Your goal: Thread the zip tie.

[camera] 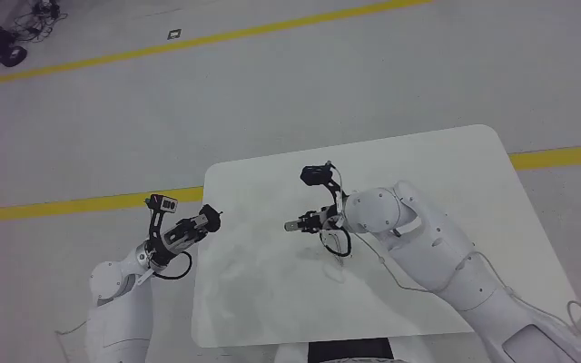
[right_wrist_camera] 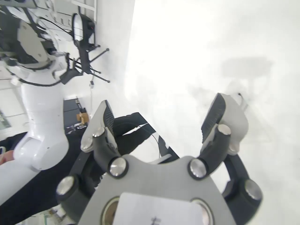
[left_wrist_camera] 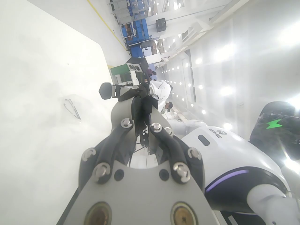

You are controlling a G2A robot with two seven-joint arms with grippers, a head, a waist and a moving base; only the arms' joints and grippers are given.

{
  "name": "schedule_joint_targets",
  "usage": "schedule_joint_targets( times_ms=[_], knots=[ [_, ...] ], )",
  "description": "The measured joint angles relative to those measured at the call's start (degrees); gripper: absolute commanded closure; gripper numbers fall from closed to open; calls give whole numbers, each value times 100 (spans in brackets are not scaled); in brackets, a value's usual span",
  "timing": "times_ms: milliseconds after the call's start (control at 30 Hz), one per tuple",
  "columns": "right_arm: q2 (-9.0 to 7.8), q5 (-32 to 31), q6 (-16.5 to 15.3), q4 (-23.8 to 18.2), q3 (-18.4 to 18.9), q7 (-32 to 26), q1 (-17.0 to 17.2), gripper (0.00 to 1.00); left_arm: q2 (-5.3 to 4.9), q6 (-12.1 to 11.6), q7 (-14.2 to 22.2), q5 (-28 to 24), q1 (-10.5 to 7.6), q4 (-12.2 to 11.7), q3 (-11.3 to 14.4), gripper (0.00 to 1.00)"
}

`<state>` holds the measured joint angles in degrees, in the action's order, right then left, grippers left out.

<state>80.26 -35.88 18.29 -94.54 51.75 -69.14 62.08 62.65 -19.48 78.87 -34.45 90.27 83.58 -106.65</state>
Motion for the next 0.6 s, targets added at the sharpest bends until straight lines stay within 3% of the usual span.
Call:
schedule_joint_targets(
  times_ms=[133, 600],
  knots=[
    [-63, -444, -140, 9, -153, -834, -188, 0, 0, 0, 0, 0, 0, 0, 0, 100],
    [-63, -456, -143, 18, -160, -862, -199, 0, 0, 0, 0, 0, 0, 0, 0, 100]
  ],
)
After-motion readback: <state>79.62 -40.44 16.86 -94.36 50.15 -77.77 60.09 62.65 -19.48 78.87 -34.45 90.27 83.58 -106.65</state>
